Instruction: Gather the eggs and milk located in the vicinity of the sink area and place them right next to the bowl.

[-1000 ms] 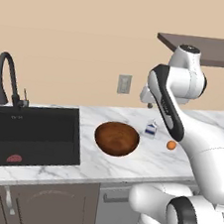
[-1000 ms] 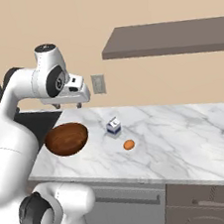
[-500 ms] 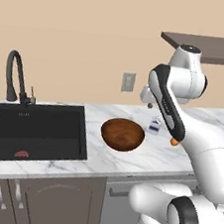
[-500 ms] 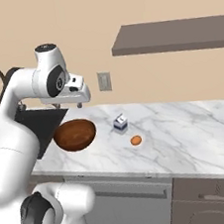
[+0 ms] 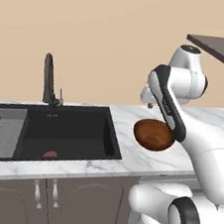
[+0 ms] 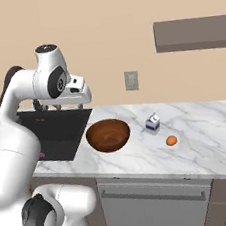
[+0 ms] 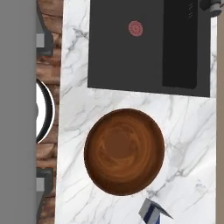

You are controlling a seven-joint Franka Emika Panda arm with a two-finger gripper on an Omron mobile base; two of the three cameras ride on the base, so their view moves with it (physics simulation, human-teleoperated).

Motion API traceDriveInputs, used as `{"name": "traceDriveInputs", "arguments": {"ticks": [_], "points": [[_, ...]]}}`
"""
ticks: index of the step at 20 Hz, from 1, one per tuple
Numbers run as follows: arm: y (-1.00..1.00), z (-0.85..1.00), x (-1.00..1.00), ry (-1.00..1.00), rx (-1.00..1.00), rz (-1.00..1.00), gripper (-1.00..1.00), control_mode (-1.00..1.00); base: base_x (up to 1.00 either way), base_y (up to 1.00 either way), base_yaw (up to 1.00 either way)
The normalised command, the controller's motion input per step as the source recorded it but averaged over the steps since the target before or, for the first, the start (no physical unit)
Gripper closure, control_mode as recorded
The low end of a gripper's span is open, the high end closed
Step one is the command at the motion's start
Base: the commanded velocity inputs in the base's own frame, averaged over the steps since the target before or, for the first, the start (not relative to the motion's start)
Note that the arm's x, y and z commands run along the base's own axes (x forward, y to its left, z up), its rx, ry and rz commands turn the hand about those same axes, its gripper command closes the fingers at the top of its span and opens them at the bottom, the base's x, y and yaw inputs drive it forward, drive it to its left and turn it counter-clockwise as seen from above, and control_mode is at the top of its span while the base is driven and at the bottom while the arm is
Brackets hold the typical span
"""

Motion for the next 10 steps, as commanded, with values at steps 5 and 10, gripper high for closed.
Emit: {"name": "traceDriveInputs", "arguments": {"ticks": [5, 10], "points": [[0.00, 0.00, 0.00, 0.00, 0.00, 0.00, -1.00, 1.00, -0.09, 0.68, -0.01], [0.00, 0.00, 0.00, 0.00, 0.00, 0.00, -1.00, 1.00, -0.02, 0.68, -0.01]]}}
